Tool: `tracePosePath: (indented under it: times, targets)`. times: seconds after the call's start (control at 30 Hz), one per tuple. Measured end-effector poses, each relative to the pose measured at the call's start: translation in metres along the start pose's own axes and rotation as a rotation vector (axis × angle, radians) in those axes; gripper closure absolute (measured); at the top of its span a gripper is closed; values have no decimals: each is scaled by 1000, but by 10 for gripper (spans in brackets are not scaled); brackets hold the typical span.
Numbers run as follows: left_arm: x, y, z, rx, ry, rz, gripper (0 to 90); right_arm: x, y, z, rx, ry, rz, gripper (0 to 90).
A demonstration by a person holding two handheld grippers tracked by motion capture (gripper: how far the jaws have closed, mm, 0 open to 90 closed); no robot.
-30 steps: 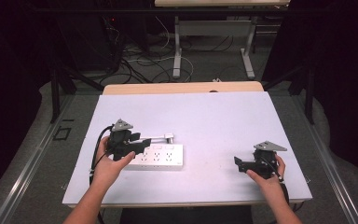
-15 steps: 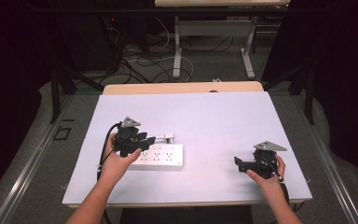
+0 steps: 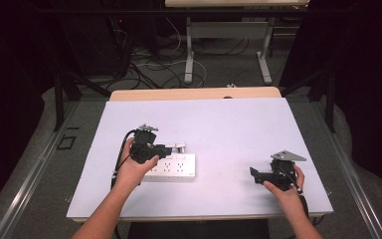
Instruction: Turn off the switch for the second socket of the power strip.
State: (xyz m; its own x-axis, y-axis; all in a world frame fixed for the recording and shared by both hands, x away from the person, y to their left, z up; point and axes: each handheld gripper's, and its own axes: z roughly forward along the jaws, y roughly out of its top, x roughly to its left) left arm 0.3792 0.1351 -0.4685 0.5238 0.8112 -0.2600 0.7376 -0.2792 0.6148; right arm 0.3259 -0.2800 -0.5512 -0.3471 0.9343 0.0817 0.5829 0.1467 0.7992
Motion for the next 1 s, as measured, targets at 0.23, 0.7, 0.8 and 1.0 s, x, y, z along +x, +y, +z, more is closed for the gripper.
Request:
tracePosePath:
  times: [0.23, 0.7, 0.8, 1.0]
  targets:
    - [-2, 4, 7, 37, 17, -31, 664, -1, 0, 0, 0, 2, -3, 17]
    - [-1, 10, 19, 88, 51, -84, 735, -1, 0, 0, 1, 4, 0, 20]
    - [0, 10, 23, 91, 57, -91, 751, -1, 0, 1, 2, 4, 1, 21]
    - [1, 9, 31, 110, 57, -98, 783, -1, 0, 1, 3, 4, 1, 24]
